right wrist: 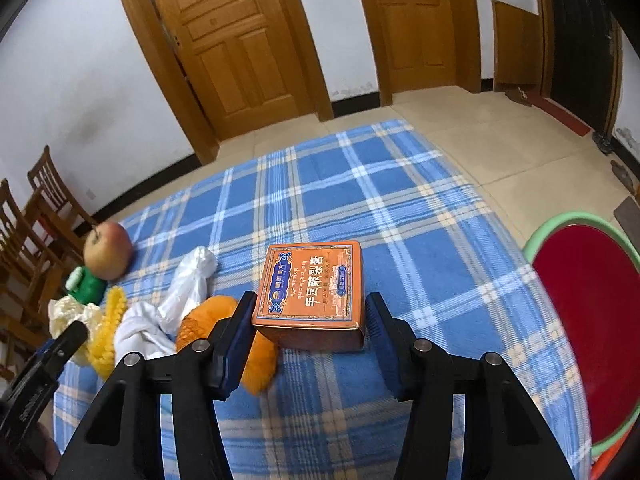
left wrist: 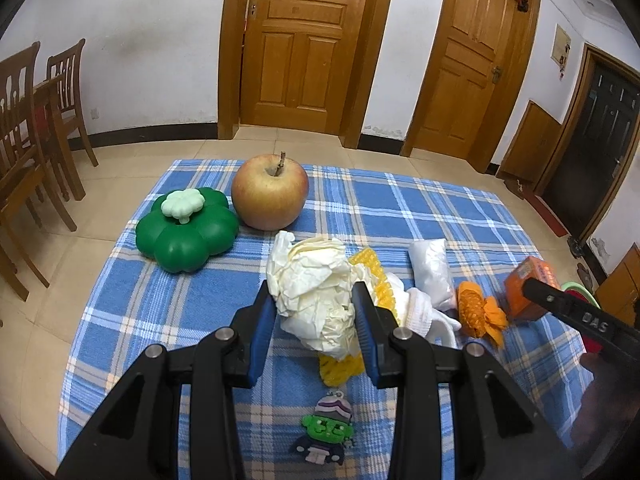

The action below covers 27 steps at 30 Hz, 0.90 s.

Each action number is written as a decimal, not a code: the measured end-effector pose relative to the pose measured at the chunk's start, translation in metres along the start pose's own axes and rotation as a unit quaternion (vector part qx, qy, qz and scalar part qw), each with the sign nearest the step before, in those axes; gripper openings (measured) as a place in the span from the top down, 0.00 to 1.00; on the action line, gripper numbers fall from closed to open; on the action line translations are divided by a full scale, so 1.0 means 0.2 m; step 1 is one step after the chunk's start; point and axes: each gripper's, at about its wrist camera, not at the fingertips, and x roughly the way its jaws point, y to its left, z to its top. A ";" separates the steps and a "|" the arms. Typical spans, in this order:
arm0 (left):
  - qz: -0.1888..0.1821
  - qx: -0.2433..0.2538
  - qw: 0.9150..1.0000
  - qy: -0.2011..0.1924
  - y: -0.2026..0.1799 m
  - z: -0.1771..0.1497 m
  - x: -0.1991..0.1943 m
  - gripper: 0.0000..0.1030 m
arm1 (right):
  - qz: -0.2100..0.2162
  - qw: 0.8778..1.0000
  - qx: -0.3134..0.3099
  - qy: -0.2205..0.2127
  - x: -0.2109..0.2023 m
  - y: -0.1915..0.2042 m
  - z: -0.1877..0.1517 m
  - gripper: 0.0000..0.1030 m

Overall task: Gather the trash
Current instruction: 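Carry the box to the red bucket and open the right tool while the left tool carries the paper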

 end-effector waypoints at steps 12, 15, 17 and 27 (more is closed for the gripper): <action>-0.023 0.006 1.000 -0.009 -0.06 0.02 -0.13 0.63 | 0.007 0.999 0.032 -0.039 -0.32 -0.18 -0.07 0.46; -0.032 0.011 0.999 -0.012 -0.09 0.02 -0.18 0.63 | 0.007 0.998 0.041 -0.047 -0.39 -0.24 -0.09 0.46; -0.037 0.015 0.999 -0.013 -0.12 0.02 -0.20 0.63 | 0.003 0.998 0.047 -0.053 -0.44 -0.28 -0.11 0.46; -0.071 0.030 0.997 -0.002 -0.29 0.00 -0.27 0.63 | -0.023 0.994 0.090 -0.066 -0.58 -0.51 -0.19 0.46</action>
